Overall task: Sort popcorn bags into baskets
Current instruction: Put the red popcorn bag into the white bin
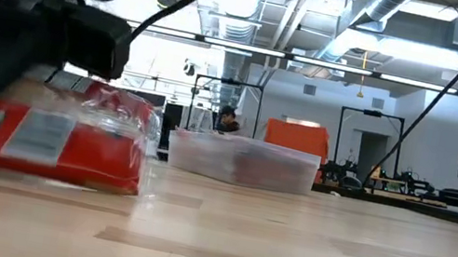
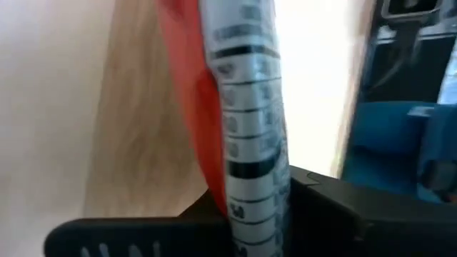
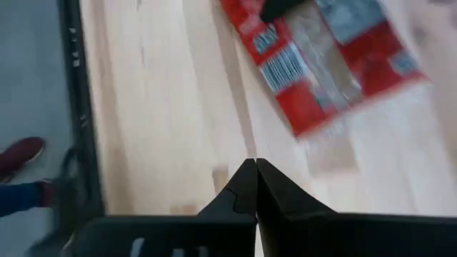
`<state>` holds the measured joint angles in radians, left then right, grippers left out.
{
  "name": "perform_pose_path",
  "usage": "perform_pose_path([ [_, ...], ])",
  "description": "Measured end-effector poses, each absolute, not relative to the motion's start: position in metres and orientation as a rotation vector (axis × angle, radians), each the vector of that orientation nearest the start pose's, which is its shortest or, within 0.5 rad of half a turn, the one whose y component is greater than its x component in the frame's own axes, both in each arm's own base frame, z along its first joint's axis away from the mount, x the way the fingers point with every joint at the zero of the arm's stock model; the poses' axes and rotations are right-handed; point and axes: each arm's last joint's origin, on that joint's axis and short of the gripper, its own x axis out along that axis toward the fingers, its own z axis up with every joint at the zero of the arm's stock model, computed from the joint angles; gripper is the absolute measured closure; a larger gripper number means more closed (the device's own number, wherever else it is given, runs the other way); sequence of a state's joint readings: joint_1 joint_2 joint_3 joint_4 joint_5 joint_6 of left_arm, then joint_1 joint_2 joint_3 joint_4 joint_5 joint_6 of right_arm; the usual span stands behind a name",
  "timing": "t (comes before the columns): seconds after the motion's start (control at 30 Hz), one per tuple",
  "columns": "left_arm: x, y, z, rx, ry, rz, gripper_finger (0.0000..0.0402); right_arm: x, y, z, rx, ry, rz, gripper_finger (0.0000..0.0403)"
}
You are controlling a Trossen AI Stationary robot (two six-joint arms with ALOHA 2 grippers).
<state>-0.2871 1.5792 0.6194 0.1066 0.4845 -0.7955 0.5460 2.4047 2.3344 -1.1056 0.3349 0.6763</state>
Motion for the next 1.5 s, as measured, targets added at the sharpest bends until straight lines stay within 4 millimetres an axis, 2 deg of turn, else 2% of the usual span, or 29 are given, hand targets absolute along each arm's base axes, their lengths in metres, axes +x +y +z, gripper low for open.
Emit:
perform_pose_path([
  [0.07,0.262,-0.085,0.143,-0.818,1.093,-0.341,0.0377,0.416,0.256,0.255,0.108,1.048,-0.204,0.0385],
  [0.17,0.272,-0.070,0.175,-0.822,0.993,-0.350,0.0385,0.390,0.262,0.280,0.103,1.021,-0.278,0.0386],
  [0.27,0.276,-0.046,0.204,-0.795,0.927,-0.283,0.0386,0.368,0.265,0.297,0.103,0.978,-0.364,0.0389],
  [0.43,0.282,0.011,0.253,-0.667,0.810,-0.081,0.0383,0.338,0.268,0.317,0.104,0.932,-0.460,0.0384],
  [0.6,0.290,0.075,0.288,-0.581,0.710,0.082,0.0381,0.320,0.270,0.326,0.084,0.947,-0.477,0.0384],
  [0.67,0.292,0.100,0.294,-0.573,0.688,0.137,0.0380,0.316,0.274,0.328,0.063,0.945,-0.451,0.0387],
  [0.83,0.302,0.159,0.296,-0.610,0.652,0.217,0.0379,0.310,0.277,0.332,0.028,0.950,-0.417,0.0388],
  [1.0,0.317,0.202,0.279,-0.643,0.696,0.216,0.0378,0.305,0.278,0.336,0.027,0.950,-0.399,0.0380],
  [1.27,0.340,0.239,0.256,-0.593,0.824,0.194,0.0378,0.303,0.282,0.335,0.111,0.936,-0.433,0.0390],
  [1.5,0.348,0.246,0.230,-0.599,0.903,0.153,0.0377,0.307,0.277,0.335,0.212,0.913,-0.495,0.0376],
])
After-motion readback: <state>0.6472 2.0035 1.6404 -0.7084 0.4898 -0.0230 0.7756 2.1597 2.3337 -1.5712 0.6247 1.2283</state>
